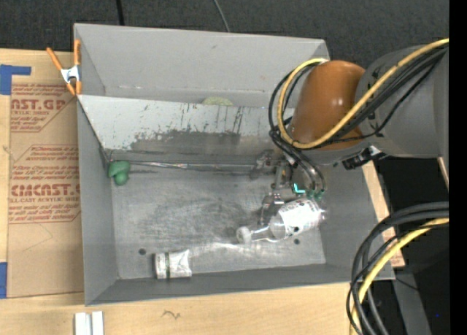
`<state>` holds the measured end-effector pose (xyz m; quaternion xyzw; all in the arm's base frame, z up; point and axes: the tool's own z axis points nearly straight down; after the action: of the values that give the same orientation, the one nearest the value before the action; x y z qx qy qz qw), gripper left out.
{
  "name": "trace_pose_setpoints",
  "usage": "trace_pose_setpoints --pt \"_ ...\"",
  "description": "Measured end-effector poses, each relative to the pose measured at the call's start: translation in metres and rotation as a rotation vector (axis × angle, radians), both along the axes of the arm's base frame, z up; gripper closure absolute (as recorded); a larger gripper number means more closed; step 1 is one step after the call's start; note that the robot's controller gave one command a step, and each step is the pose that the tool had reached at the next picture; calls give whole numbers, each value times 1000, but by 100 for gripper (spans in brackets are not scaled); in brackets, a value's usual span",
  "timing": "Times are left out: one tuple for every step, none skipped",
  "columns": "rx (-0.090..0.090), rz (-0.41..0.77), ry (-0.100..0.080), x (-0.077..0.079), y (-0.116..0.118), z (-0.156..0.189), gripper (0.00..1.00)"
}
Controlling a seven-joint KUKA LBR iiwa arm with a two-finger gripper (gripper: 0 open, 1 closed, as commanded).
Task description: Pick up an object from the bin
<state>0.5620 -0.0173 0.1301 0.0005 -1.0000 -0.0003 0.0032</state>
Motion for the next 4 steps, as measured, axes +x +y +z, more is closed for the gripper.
trace_pose_setpoints --pt "0 0 -7 2 0 4 0" --pt "-1 66 -5 -34 18 20 0" --pt "1 233 -6 -27 44 -49 100" --pt "1 233 -6 -27 44 -49 100"
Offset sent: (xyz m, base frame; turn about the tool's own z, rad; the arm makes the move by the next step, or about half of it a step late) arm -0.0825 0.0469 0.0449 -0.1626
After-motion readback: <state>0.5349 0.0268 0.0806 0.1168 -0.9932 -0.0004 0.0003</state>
